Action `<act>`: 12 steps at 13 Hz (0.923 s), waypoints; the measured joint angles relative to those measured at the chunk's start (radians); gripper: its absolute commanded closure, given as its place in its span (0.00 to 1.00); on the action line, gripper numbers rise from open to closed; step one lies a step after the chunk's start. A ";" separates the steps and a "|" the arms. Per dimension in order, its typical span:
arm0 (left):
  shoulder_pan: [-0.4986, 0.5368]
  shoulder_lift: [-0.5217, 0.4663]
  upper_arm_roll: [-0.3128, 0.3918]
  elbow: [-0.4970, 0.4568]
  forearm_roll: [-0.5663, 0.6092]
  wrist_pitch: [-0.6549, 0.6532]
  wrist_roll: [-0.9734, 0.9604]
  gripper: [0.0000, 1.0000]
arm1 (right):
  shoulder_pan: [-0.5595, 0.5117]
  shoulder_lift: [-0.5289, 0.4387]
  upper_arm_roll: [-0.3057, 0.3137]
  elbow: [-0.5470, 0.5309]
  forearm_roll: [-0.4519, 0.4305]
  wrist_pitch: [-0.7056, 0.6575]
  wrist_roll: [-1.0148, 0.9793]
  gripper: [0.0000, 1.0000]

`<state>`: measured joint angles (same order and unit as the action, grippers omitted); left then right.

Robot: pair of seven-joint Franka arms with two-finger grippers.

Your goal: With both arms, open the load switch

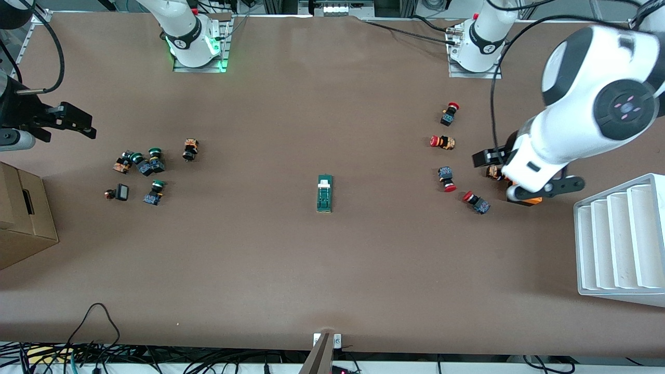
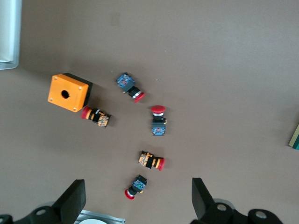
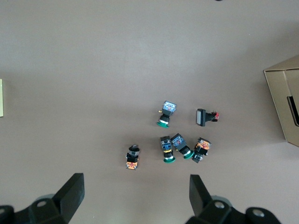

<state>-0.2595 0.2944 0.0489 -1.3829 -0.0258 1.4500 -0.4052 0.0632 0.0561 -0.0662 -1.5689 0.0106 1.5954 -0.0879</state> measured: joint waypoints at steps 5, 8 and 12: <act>0.068 -0.126 0.019 -0.092 0.000 0.000 0.117 0.00 | 0.000 0.000 0.000 0.000 0.000 0.000 0.000 0.01; 0.087 -0.161 0.075 -0.109 0.000 0.004 0.248 0.00 | 0.000 0.000 0.000 0.001 0.000 -0.001 0.000 0.01; 0.086 -0.206 0.105 -0.111 -0.001 0.006 0.322 0.00 | 0.000 0.000 0.000 0.001 0.000 -0.001 0.000 0.01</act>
<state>-0.1738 0.0888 0.1541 -1.4943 -0.0263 1.4558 -0.0829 0.0632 0.0561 -0.0662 -1.5682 0.0106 1.5946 -0.0879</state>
